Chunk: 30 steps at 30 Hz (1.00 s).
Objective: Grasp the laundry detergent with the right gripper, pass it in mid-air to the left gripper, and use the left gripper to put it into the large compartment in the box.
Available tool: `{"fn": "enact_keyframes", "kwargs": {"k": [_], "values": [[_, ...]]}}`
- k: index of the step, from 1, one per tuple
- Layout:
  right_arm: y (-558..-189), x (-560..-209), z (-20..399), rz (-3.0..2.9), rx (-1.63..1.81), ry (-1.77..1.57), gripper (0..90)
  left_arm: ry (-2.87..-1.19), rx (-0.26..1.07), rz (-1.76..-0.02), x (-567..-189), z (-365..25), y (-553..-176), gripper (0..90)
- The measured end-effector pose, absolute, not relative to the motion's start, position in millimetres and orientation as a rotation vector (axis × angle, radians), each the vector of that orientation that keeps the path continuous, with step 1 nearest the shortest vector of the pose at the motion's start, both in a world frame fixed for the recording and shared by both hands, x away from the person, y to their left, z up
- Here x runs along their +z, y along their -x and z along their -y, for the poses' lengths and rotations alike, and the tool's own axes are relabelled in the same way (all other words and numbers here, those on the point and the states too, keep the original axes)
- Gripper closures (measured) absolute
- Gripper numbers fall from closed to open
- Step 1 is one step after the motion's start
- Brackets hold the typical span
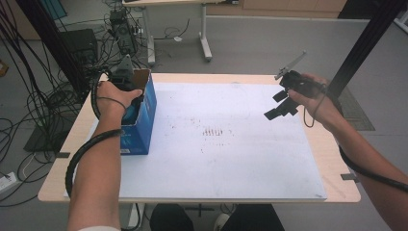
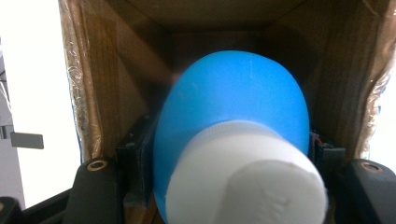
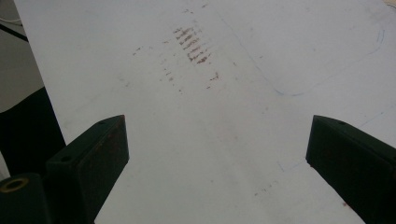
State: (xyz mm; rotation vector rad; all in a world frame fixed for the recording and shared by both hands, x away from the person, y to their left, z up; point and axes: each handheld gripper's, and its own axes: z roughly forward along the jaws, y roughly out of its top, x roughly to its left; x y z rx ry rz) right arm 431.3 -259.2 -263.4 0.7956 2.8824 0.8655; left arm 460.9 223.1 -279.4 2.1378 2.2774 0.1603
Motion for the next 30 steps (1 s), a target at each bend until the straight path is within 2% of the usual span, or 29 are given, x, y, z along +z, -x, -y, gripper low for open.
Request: {"fn": "enact_keyframes", "kwargs": {"k": [12,30], "values": [[-431,-266,261,-2.887,0.879,-0.800,6.0,-2.136,0.181,-2.279,-273,-224,-459,31.2],[-424,-263,259,-2.876,0.891,-0.801,5.9,-2.132,0.245,-2.241,-228,-213,-446,24.7]]}}
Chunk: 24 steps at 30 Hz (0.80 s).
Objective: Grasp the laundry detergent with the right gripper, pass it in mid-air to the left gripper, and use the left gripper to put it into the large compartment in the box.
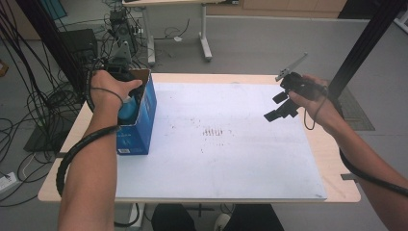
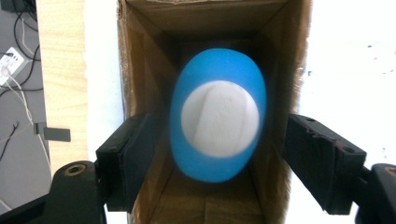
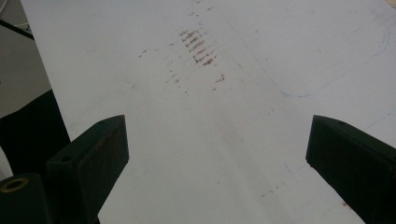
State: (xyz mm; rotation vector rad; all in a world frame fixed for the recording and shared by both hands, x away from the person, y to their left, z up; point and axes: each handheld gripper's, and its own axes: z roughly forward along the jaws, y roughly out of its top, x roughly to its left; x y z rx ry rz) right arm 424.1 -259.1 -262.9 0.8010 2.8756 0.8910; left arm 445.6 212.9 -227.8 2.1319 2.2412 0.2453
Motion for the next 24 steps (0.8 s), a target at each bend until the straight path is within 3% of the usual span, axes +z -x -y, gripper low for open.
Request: {"fn": "enact_keyframes", "kwargs": {"k": [12,15,24], "values": [[-435,-263,265,-2.850,0.872,-0.868,5.7,-2.148,0.297,-2.118,-188,-187,-443,16.1],[-441,-263,266,-2.845,0.852,-0.880,5.7,-2.180,0.298,-2.073,-186,-171,-447,11.8],[-454,-263,268,-2.853,0.816,-0.895,5.7,-2.260,0.254,-1.946,-192,-129,-463,10.4]]}}
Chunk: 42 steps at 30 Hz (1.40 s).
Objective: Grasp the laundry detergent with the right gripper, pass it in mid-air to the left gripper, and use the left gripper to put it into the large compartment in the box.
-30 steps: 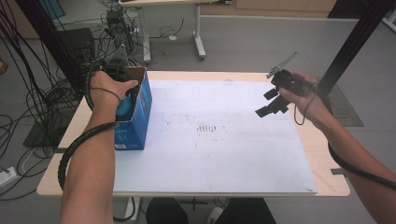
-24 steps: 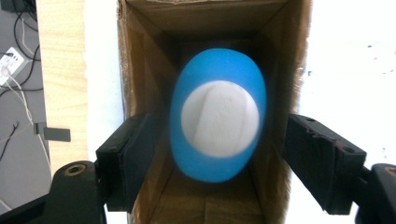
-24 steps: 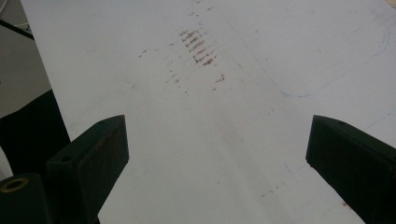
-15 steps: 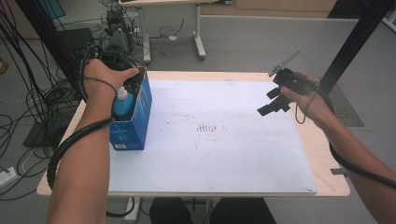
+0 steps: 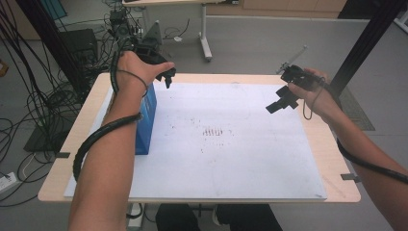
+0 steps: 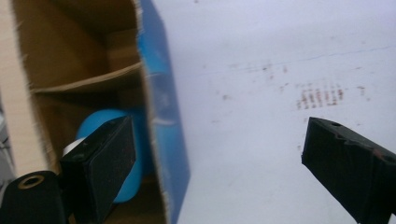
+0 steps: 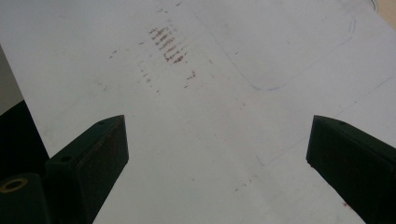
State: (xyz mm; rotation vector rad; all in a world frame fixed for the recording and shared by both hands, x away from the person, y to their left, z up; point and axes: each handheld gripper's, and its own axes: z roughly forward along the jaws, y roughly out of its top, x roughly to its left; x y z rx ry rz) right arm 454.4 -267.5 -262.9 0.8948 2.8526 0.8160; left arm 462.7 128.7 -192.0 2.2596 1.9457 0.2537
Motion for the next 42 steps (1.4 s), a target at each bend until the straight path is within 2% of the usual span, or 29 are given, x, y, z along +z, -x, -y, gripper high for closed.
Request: {"fn": "enact_keyframes", "kwargs": {"k": [9,19,42], "values": [[-464,-268,272,-2.850,0.783,-0.939,5.7,-2.298,0.234,-1.864,-197,-95,-474,10.5],[-466,-264,270,-2.849,0.765,-0.929,5.7,-2.320,0.226,-1.814,-198,-76,-477,10.5],[-459,-268,270,-2.858,0.763,-0.923,5.8,-2.348,0.205,-1.786,-204,-67,-475,10.6]]}}
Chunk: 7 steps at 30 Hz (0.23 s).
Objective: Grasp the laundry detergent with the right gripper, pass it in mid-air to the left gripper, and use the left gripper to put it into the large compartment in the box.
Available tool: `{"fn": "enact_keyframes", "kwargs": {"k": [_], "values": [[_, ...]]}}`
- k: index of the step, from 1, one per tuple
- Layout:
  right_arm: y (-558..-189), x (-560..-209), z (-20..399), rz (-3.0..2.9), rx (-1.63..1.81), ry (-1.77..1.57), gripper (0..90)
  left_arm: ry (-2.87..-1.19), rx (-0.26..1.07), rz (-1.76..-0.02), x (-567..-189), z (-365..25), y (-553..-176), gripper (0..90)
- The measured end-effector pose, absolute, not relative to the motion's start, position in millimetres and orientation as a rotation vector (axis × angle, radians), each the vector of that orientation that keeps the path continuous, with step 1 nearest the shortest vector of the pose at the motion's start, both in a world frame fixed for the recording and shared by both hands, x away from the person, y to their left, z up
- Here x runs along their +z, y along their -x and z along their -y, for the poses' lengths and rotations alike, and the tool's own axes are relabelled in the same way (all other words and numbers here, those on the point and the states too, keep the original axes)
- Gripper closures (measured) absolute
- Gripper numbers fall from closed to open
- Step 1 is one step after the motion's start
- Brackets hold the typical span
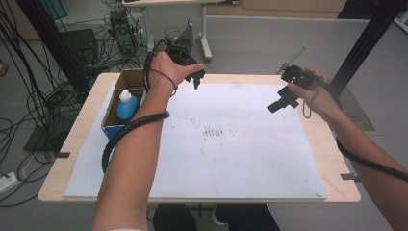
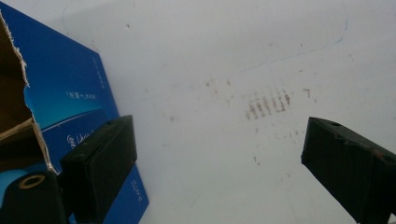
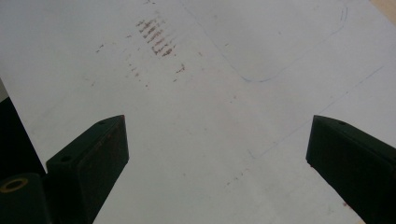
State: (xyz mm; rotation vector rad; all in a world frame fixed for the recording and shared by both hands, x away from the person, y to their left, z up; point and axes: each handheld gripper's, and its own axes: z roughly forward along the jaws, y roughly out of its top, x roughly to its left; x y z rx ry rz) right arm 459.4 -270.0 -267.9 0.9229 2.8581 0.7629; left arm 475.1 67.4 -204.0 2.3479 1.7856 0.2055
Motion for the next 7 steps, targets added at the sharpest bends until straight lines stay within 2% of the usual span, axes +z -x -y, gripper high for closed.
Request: {"fn": "enact_keyframes", "kwargs": {"k": [7], "values": [[-457.5,-270.5,268.3,-2.864,0.765,-0.921,5.8,-2.341,0.201,-1.777,-204.0,-69.5,-472.4,10.6]]}}
